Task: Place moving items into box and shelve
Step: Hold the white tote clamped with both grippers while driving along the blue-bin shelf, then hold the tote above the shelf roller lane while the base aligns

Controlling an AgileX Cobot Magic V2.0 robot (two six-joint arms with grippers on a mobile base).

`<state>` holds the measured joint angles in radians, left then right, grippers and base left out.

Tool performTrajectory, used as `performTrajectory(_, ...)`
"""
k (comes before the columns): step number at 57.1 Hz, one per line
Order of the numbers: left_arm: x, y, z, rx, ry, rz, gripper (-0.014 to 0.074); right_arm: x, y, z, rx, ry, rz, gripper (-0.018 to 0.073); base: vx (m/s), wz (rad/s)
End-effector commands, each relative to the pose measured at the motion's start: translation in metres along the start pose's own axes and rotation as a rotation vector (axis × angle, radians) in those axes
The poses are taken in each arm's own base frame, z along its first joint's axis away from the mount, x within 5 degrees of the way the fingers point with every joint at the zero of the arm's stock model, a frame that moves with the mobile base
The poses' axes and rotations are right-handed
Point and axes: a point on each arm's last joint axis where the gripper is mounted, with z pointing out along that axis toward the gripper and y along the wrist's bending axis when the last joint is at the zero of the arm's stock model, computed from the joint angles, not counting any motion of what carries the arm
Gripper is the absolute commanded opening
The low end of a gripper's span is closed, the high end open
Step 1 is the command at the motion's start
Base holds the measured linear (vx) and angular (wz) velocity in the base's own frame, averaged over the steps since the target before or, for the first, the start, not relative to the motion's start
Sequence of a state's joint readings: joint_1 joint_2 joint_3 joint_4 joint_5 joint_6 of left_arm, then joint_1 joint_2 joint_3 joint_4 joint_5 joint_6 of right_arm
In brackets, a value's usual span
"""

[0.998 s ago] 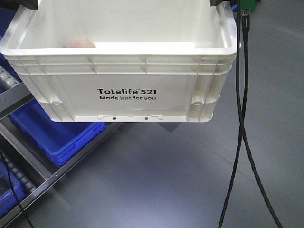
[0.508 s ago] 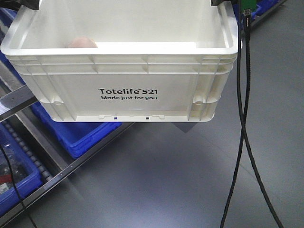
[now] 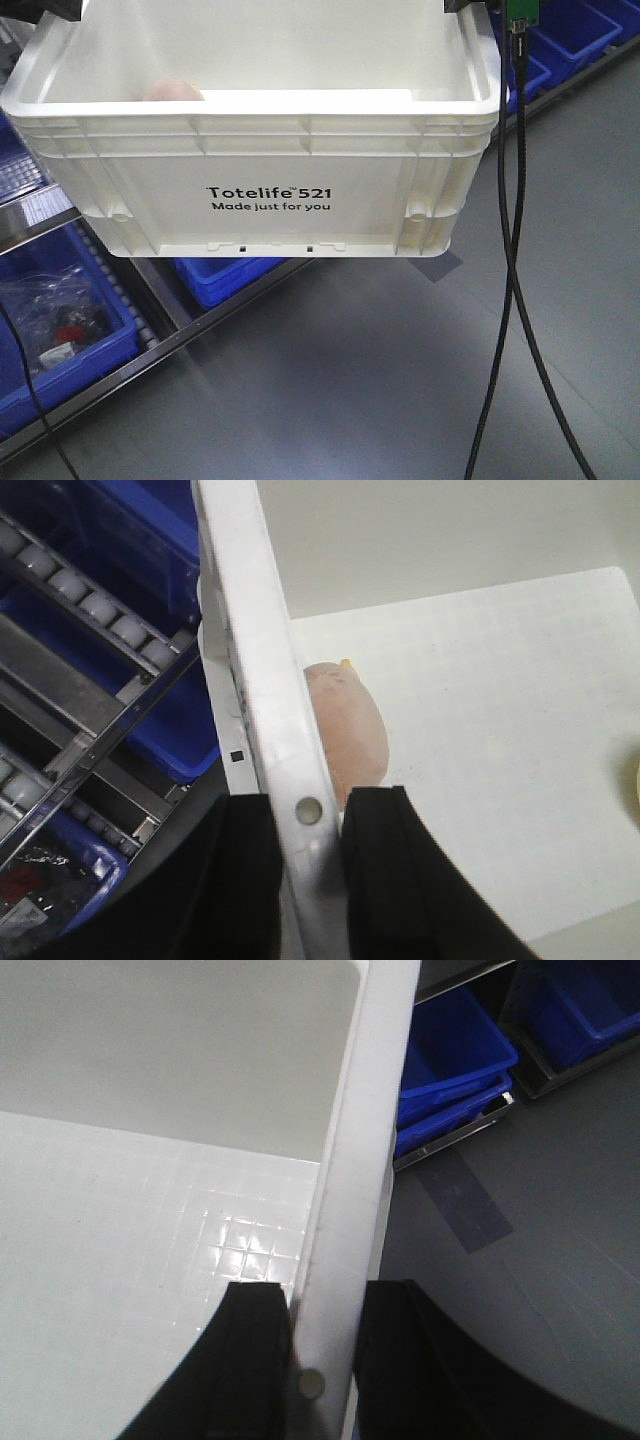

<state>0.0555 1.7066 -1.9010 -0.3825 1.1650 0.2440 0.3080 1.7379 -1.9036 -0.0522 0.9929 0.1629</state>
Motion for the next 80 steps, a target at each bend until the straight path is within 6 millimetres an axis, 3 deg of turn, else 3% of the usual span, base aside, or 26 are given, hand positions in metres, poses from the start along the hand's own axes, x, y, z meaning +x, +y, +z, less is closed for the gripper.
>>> performTrajectory(1, -0.0189, -0.0129, -0.0440, -0.014, -0.230, 0.040, 0.0002, -0.0256, -0.0040, -0.0464, 0.011, -0.248, -0.039, -0.0003, -0.08, 0.24)
performTrajectory(21, -0.0172, -0.0156, -0.0502, -0.011, -0.228, 0.045, 0.0002, -0.0255, -0.0039, -0.0464, 0.011, -0.247, -0.038, -0.0003, -0.03, 0.11)
performTrajectory(80, -0.0180, -0.0129, -0.0433, -0.012, -0.221, 0.040, 0.0002, -0.0253, -0.0040, -0.0445, 0.012, -0.243, -0.039, -0.0003, -0.02, 0.23)
